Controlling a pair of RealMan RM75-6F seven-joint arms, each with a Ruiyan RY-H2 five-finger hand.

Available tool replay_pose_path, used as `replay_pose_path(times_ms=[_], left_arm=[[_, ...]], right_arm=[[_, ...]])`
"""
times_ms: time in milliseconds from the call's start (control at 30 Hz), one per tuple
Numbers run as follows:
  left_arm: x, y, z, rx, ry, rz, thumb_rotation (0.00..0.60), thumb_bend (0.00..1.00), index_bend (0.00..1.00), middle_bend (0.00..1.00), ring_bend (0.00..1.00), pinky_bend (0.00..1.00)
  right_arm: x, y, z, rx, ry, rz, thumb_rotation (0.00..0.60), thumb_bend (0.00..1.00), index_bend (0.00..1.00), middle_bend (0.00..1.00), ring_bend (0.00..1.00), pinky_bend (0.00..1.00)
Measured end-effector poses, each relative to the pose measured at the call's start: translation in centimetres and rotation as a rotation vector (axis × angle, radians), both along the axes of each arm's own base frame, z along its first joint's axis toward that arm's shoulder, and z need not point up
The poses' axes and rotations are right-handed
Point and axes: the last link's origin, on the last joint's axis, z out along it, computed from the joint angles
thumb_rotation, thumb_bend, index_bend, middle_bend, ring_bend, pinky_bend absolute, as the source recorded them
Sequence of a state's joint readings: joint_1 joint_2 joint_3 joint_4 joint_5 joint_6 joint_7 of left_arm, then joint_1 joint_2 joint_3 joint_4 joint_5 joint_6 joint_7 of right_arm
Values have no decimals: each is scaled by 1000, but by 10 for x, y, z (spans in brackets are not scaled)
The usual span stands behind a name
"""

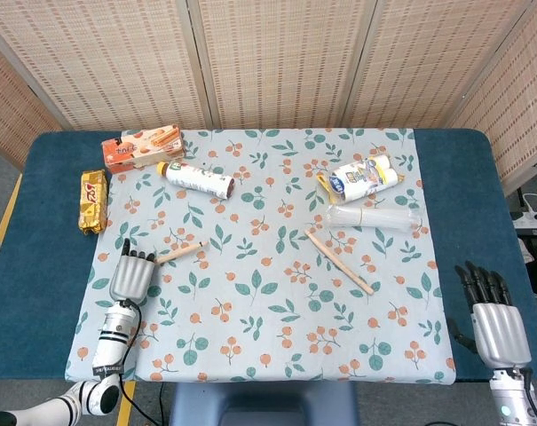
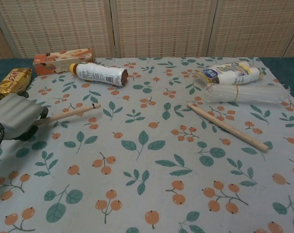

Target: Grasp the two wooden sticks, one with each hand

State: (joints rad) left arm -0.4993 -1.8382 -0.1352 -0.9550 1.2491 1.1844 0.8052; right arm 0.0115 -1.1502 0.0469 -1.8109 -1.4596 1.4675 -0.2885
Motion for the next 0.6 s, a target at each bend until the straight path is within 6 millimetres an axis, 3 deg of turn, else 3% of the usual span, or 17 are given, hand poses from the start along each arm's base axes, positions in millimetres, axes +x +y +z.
replay_pose_path(times_ms=[367,600], left_arm=[[3,-4,15,16,-73,-107,600,627,828,919,532,176],[11,-6,14,0,-85,-158,600,629,829,918,542,176]], right_arm=[[4,-54,-21,73,-52,-128,600,246,41,38,0,0],[24,-99,-60,154,-28,-211,600,246,140,121,0,0]])
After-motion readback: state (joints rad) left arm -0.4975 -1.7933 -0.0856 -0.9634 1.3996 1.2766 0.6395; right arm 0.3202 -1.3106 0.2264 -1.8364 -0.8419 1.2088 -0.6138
